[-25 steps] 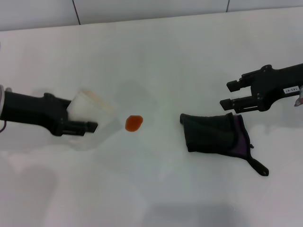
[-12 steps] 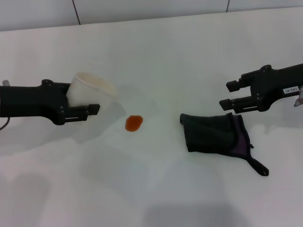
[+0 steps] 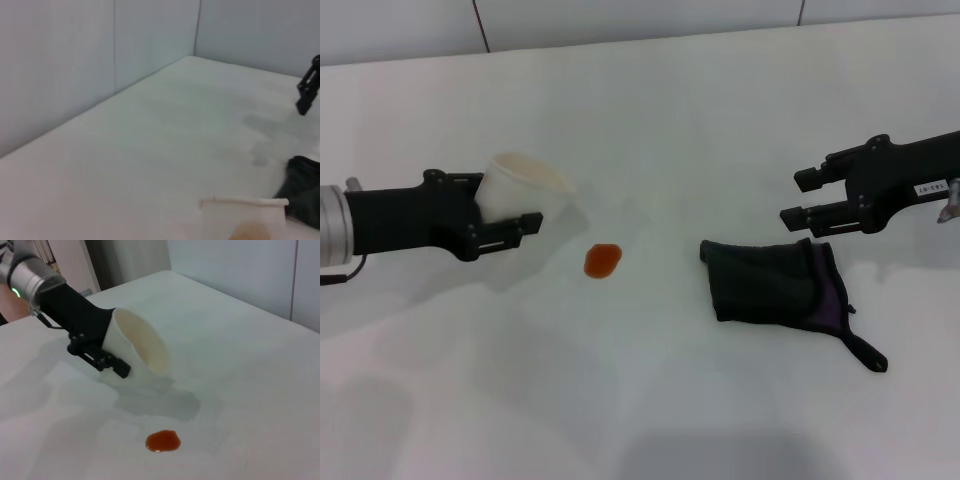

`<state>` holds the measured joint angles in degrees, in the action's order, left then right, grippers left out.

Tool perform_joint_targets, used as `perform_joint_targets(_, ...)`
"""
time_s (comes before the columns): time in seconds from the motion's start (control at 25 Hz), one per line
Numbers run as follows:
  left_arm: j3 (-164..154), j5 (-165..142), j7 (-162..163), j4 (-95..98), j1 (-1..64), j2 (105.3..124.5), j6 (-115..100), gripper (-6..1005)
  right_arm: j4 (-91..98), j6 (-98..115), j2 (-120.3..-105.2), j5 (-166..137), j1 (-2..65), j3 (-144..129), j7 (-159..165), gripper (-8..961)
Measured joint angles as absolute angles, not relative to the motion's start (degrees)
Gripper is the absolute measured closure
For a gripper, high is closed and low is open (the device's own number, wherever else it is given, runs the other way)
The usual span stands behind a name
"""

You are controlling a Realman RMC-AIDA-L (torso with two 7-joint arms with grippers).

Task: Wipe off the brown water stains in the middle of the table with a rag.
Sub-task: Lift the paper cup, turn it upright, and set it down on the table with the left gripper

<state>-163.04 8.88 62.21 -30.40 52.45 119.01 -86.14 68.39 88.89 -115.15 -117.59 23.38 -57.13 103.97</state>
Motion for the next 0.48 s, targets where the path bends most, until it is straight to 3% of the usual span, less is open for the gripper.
perform_joint_targets(0.48,-163.0,15.4,55.5,-22.1,51.6,118.94,-75.3,418,68.2,88.9,-115.23,-117.6,23.6,-57.2,103.6,380)
